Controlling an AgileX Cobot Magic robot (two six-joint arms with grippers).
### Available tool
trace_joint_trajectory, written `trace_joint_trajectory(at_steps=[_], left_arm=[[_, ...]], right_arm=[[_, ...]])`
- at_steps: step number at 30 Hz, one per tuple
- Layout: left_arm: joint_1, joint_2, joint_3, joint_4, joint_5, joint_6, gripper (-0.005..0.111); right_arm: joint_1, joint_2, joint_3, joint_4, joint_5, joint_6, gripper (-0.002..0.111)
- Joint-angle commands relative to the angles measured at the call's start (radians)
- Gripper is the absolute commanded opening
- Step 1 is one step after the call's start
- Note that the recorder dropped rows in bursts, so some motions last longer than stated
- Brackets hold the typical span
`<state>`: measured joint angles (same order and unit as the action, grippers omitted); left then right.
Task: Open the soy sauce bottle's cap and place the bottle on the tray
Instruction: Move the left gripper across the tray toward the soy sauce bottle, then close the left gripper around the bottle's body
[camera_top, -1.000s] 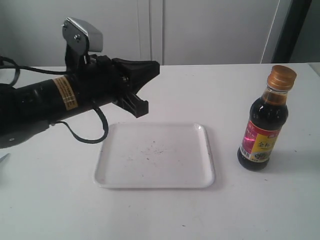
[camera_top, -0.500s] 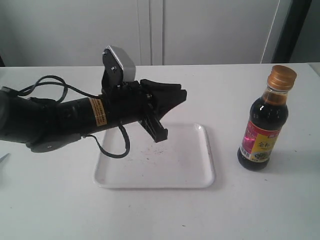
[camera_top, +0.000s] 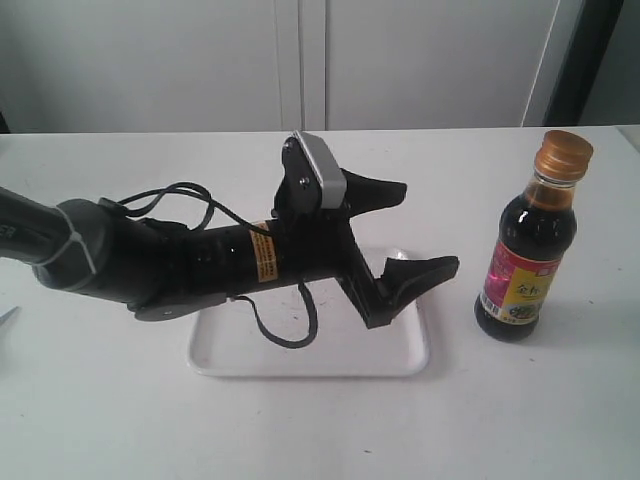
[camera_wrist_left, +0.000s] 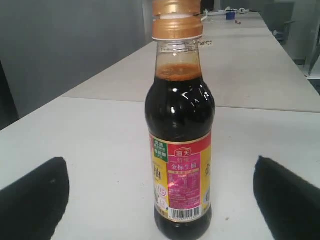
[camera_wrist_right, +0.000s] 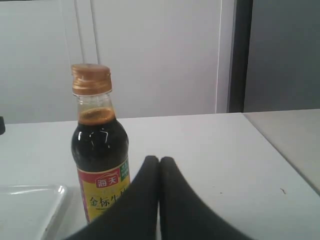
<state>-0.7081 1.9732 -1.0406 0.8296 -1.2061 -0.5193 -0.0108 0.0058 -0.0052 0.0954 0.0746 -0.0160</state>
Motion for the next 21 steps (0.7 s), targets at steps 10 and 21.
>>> trace_joint_trajectory(at_steps=[10, 21], left_arm=[[-0.091, 0.127, -0.154, -0.087, -0.015, -0.027, 0.105], [-0.102, 0.229, -0.296, -0.089, -0.015, -0.104, 0.105]], right_arm=[[0.002, -0.006, 0.005, 0.001, -0.003, -0.006, 0.0], [0.002, -0.006, 0.005, 0.001, -0.003, -0.006, 0.0]])
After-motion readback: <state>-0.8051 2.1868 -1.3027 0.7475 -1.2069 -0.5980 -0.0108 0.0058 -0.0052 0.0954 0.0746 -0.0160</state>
